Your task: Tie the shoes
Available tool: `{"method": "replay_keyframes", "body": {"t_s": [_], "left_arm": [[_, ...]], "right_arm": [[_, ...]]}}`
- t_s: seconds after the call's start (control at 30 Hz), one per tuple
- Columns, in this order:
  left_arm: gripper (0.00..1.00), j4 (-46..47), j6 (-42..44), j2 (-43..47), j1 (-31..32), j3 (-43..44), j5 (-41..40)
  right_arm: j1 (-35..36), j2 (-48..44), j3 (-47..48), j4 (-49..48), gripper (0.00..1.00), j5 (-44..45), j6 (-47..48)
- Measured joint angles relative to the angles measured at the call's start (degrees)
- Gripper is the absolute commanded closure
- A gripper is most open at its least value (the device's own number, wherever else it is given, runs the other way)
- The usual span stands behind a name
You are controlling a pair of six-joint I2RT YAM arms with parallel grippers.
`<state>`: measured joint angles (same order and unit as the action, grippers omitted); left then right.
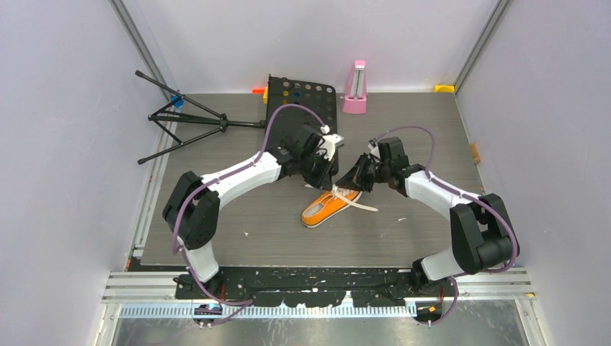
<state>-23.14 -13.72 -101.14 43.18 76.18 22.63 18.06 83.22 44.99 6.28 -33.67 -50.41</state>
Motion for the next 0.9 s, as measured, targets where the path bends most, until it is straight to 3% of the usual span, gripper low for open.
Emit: {"method": "replay_keyframes", "body": {"t_s": [0.2, 0.37, 0.5, 0.9], "left_arm": [[1.0, -9.6, 4.3, -0.1, 0.4, 3.3, -1.5], [0.98, -12.5, 5.6, -1.1, 0.6, 3.3, -2.3], [0.92, -10.5, 5.6, -1.0, 0.6, 1.9, -2.3], [1.0, 2.0, 4.7, -0.2, 0.6, -3.3, -2.1]], "right_arm": [[0.1, -0.1, -2.5, -0.2, 1.0, 4.9, 1.0], [0.6, -0.1, -2.6, -0.7, 1.0, 6.6, 1.2], [0.8, -0.1, -2.7, -1.0, 1.0, 6.7, 1.2], [1.1, -0.1, -2.7, -2.9, 1.0, 6.0, -0.6]]}}
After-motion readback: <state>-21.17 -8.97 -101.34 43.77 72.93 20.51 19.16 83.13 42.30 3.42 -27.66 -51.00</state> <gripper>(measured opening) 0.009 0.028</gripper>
